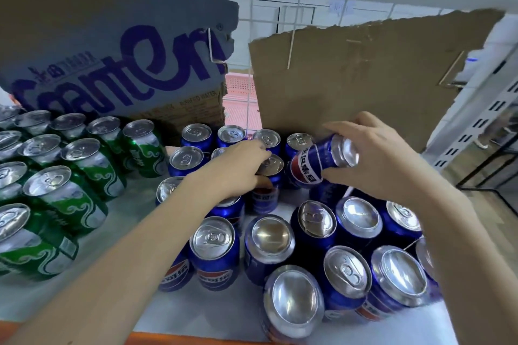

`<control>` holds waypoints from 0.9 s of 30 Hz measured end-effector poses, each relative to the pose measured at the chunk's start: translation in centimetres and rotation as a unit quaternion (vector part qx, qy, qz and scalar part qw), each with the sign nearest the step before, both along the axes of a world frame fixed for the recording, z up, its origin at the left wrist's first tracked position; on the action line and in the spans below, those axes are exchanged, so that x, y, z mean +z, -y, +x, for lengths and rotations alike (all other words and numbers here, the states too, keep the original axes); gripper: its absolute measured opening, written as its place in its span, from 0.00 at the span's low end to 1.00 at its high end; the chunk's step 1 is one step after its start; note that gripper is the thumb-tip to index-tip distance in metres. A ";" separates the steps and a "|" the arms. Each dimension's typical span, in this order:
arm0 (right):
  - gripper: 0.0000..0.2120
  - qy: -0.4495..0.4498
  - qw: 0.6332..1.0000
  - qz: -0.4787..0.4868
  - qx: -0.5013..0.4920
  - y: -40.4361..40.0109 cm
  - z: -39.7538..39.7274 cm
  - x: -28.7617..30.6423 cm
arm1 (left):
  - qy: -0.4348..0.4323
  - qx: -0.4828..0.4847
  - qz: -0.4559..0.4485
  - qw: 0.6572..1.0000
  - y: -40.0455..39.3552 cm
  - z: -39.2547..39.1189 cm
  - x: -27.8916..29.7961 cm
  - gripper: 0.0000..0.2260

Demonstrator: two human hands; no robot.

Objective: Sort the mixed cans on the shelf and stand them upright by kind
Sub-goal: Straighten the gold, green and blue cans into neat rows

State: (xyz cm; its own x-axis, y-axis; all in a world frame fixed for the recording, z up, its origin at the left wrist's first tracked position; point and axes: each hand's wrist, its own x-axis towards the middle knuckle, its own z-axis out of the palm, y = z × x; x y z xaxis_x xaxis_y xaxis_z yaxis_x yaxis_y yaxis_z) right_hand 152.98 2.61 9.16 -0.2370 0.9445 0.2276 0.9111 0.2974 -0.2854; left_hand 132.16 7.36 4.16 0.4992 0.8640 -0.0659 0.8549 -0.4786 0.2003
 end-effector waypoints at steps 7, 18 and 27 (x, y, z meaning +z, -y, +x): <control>0.23 -0.209 0.973 0.087 -0.050 4.6 1.8 -1.0 | -0.004 0.016 0.016 1.000 0.5 0.1 -0.1 0.25; 0.24 -0.382 0.924 0.004 0.011 9.3 2.8 -4.8 | -0.034 0.055 0.023 0.998 1.9 1.4 0.3 0.22; 0.35 -0.164 0.982 -0.090 0.041 9.3 2.9 -3.6 | -0.025 0.062 0.043 0.997 2.7 1.4 -0.2 0.25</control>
